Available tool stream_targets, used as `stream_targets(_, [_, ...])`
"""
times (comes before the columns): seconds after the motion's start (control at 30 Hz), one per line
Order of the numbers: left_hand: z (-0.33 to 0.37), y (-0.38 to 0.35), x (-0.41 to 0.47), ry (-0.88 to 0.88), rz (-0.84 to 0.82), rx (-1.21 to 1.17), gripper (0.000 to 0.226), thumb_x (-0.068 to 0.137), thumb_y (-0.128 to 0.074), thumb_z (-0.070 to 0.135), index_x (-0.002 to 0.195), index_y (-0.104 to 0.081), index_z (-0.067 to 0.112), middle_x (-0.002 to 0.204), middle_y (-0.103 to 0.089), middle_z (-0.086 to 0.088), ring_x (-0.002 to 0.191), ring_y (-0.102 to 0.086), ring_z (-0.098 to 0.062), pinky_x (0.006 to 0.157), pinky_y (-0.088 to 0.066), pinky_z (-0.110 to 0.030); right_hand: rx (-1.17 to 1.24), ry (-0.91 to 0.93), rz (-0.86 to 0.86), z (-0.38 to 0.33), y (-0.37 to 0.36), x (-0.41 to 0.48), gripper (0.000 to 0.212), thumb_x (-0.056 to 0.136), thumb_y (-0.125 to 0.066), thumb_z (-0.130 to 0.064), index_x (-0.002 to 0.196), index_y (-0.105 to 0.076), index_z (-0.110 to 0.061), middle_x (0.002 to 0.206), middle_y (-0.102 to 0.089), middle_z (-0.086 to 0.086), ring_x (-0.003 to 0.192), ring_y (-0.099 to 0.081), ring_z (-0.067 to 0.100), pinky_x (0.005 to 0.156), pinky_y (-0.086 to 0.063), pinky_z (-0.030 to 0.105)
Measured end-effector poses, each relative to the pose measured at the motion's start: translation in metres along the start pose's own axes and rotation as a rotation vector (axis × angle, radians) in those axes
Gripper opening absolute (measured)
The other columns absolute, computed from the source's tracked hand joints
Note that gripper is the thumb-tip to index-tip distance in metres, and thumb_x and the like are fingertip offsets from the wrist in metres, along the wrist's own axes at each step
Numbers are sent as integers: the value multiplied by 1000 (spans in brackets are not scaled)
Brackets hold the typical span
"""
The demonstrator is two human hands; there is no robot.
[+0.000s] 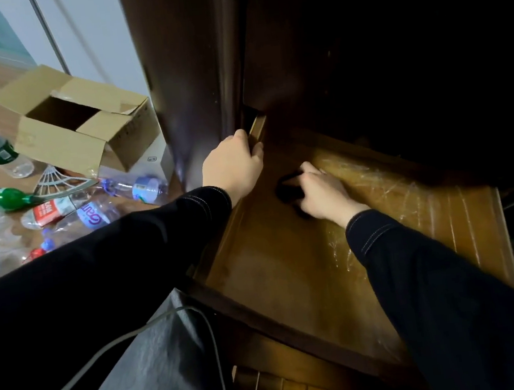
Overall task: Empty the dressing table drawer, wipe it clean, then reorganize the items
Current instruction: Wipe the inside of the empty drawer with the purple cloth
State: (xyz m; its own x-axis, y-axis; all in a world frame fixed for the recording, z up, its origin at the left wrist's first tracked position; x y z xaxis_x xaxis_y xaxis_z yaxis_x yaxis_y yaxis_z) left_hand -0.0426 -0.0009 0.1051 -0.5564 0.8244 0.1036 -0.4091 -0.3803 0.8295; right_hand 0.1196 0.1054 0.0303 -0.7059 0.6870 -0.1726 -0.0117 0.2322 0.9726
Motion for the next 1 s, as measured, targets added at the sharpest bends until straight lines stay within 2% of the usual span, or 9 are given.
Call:
stream_targets(0.13, [0,1,-1,8,-17,-5,28,101,-43,41,99,-50,14,105,-62,-8,97,-60,-34,72,-36,-36,-47,22,-74,-17,-4,-31,66,92,-64,-10,150,-44,-34,159,-28,11,144,-31,42,112,-42,49])
stream_targets(0.23, [1,3,-3,6,-22,-10,28,102,-42,41,97,-49,15,106,-62,-9,98,-60,-35,73,-36,-36,-85,151,-158,-34,-6,-80,69,90,-67,-14,151,-40,-33,159,-29,13,140,-34,40,106,-46,47])
stream_targets(0.37, [5,8,-10,9,-37,-15,31,103,-41,42,103,-52,13,107,-62,-9,98,-60,-34,77,-44,-39,-64,343,-241,-42,-10,-137,83,81,-63,4,151,-34,-31,149,-38,6,127,-44,32,95,-53,43])
stream_targets(0.47, [8,12,-12,3,-51,-29,33,103,-41,42,105,-54,12,109,-62,-11,100,-60,-36,84,-49,-43,24,268,-207,-36,-6,-139,80,82,-62,6,151,-31,-20,147,-41,2,135,-43,26,111,-43,38])
stream_targets(0.6, [7,10,-11,-5,-49,-26,34,104,-41,42,105,-53,11,110,-61,-12,103,-60,-38,86,-48,-45,-58,218,-125,-24,-1,-104,54,84,-60,4,130,-56,-24,142,-36,1,131,-42,32,79,-54,30])
stream_targets(0.7, [3,6,-7,-4,-38,-31,33,103,-41,43,103,-52,12,107,-60,-10,99,-60,-36,84,-48,-44,-106,91,-25,-5,8,-63,45,88,-70,-10,127,-60,-27,144,-37,5,132,-42,36,91,-56,39])
stream_targets(0.87, [2,4,-3,-1,-25,-18,30,103,-42,42,103,-52,14,103,-60,-6,95,-61,-33,76,-45,-39,-59,-62,28,30,37,12,56,90,-70,-10,141,-53,-25,132,-52,4,118,-57,30,90,-51,39])
stream_targets(0.93, [4,5,-4,1,-25,-9,29,102,-42,42,104,-52,15,102,-60,-5,94,-61,-32,74,-44,-38,109,-128,-25,39,42,29,60,92,-69,-10,145,-45,-24,134,-56,3,116,-59,24,87,-49,32])
stream_targets(1.0, [5,6,-4,3,-35,-6,29,102,-42,42,106,-53,15,104,-61,-5,94,-62,-31,78,-48,-40,273,-181,-56,43,41,34,58,93,-68,-9,144,-44,-22,123,-58,-1,98,-59,12,74,-43,18])
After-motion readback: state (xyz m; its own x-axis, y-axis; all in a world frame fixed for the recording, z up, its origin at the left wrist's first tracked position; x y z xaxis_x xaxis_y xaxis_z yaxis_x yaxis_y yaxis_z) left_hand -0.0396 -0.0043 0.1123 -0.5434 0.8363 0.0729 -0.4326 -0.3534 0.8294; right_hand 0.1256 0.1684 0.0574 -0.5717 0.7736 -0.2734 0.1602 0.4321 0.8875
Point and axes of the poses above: each hand's wrist, its own x-axis towards the middle knuckle, its own y-axis out of the back of the hand, z = x × y, the point moved 2 cm from there along x, towards the middle knuckle
